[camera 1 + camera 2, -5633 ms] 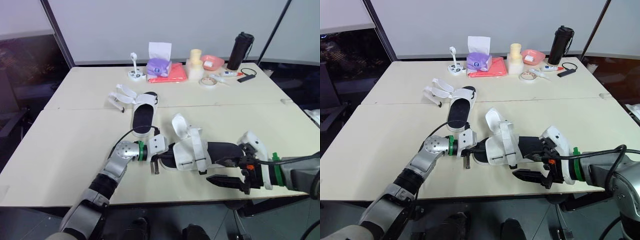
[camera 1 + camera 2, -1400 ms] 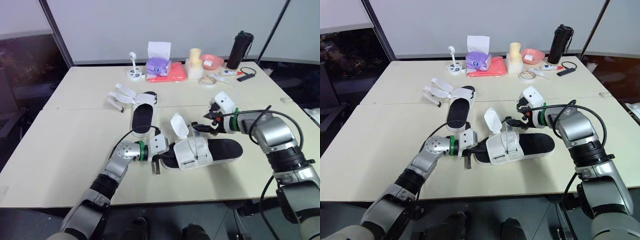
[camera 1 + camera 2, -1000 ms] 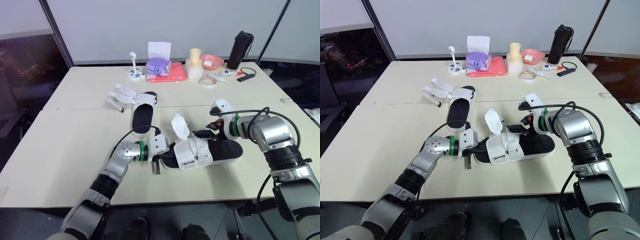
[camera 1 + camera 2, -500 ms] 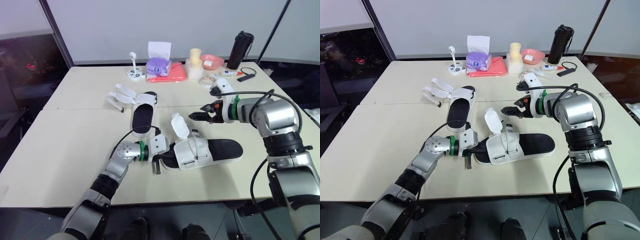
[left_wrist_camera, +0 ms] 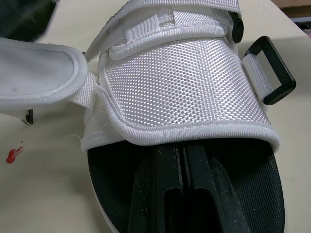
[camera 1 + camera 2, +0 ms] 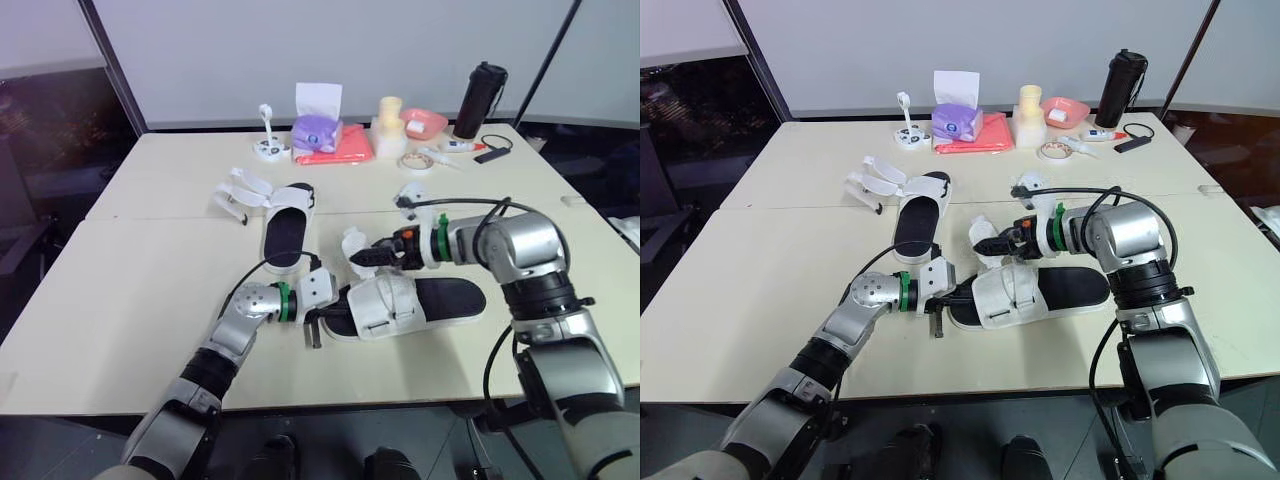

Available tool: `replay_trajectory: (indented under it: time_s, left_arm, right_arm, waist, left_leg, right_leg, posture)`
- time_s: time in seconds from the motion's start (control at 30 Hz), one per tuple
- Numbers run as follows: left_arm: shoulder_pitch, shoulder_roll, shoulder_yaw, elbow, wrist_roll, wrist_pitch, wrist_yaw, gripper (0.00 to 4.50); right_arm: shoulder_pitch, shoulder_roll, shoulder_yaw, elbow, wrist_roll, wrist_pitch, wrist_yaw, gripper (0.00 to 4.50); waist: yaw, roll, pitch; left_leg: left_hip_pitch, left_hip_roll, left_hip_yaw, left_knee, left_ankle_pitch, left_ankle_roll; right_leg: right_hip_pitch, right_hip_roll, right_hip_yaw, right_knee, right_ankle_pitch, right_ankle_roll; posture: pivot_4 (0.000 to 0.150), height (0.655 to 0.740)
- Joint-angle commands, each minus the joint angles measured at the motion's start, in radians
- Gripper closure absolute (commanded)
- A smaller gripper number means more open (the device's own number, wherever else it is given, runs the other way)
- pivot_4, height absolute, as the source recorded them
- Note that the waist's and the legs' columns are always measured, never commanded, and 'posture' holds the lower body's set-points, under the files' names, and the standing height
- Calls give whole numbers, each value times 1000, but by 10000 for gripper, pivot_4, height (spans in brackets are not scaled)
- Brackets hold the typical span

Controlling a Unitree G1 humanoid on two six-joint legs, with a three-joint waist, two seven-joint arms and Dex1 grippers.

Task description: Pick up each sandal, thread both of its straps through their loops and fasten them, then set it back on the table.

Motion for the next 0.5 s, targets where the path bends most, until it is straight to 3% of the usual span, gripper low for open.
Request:
replay_trajectory:
  time_s: [0.03, 0.5]
  left_arm:
    - [14, 4, -10, 20, 22, 18, 18, 45000]
    - [14, 0, -10, 22, 23, 15, 38, 45000]
  right_arm:
    - [-18, 23, 4, 5, 24, -24, 40, 5862]
    - [-168, 132, 29, 339, -33, -181, 160, 5862]
  waist:
    - [0, 0, 0]
    - [-4, 0, 0]
  left_leg:
    - [0, 0, 0, 0, 0, 0]
    - [0, 0, 0, 0, 0, 0]
  right_leg:
    - [0, 0, 0, 0, 0, 0]
    - [-1, 1, 0, 1, 0, 0]
  posture:
    - [1500, 7344]
    - [1500, 7344]
